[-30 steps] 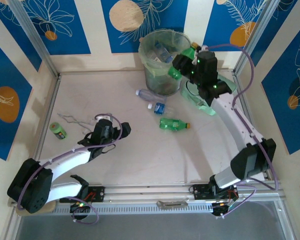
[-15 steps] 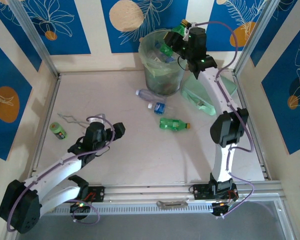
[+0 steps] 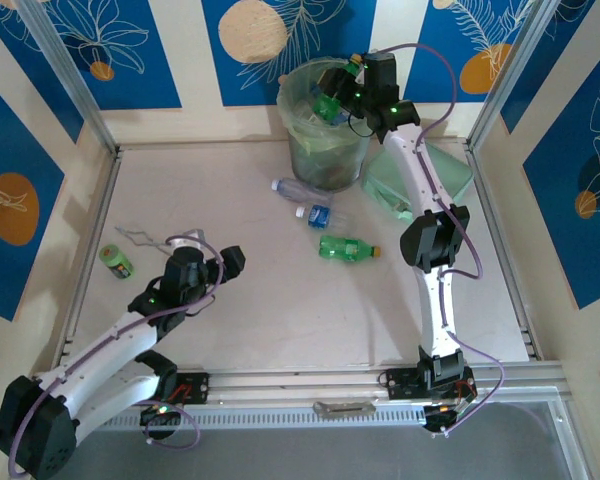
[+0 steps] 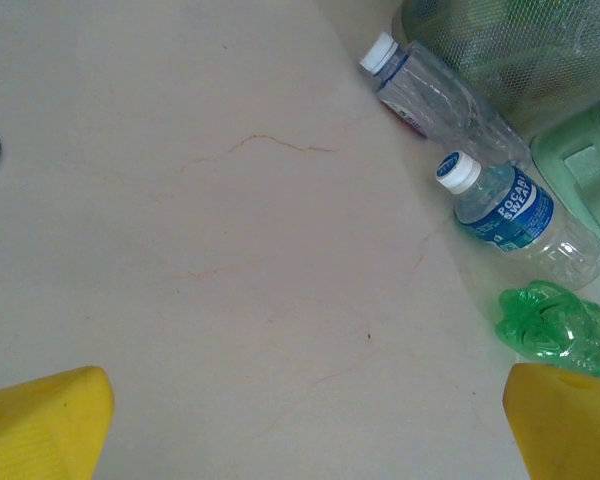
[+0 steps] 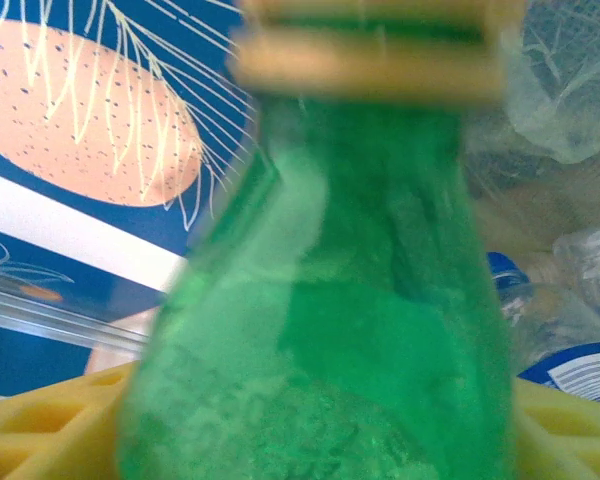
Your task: Put the plastic bottles in the bin
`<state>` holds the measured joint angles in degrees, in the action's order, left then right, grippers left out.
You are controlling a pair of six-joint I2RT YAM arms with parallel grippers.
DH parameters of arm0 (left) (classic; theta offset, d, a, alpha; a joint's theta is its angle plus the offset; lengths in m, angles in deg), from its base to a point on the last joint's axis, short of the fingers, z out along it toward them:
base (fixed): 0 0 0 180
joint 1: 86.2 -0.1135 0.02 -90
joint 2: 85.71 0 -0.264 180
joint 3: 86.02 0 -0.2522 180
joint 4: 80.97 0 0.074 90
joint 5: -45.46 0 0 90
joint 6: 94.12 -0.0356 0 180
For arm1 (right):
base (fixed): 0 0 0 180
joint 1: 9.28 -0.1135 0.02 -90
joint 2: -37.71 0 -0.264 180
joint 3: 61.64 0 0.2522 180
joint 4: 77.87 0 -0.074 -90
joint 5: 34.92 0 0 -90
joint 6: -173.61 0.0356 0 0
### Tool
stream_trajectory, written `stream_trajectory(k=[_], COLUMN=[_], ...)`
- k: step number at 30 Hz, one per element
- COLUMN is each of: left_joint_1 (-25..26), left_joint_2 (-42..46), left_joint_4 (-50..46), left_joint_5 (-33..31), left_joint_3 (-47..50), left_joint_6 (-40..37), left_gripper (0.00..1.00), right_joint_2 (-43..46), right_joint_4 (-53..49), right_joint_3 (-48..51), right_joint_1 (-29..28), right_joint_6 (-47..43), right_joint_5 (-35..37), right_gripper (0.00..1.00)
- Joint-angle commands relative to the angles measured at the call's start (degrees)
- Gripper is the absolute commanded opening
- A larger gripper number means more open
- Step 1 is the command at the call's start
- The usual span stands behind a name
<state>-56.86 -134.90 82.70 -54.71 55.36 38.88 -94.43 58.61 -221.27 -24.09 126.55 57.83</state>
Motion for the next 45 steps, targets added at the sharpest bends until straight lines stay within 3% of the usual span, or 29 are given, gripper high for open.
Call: stream_trajectory(k=[1, 11, 21, 28, 37, 45], left_joint_1=[-0.78, -0.78, -0.78, -0.81, -0.83, -0.82], left_joint_2=[0.94, 0.96, 0.85, 0.02, -3.29, -11.21], left_joint_4=[-0.84, -0.41, 0.24, 0.73, 3.66, 7.84], left_joint_5=[-1.08, -0.55, -0.37, 0.41, 1.77, 5.80], left_joint_3=[0.78, 0.87, 0.87, 0.36, -0.18, -3.54], left_joint_6=[-0.64, 0.18, 0.59, 0.81, 0.85, 1.45], left_gripper=[1.00, 1.00, 1.00, 1.00, 1.00, 1.00], right_joint_2=[0.56, 2.98, 10.81, 20.81, 38.76, 48.88], right_joint_4=[-1.44, -2.75, -3.92, -0.93, 3.06, 2.07], right_joint_3=[-2.16, -2.30, 2.26, 16.46, 43.95, 66.32], right_joint_1=[0.52, 0.51, -0.81, -1.01, -1.52, -2.51], right_joint_6=[-0.04, -2.47, -9.77, -13.56, -20.02, -14.70], right_joint_5=[-0.45, 2.93, 10.83, 7.60, -5.19, -13.93], right_gripper=[0.77, 0.91, 0.93, 0.94, 0.95, 0.95])
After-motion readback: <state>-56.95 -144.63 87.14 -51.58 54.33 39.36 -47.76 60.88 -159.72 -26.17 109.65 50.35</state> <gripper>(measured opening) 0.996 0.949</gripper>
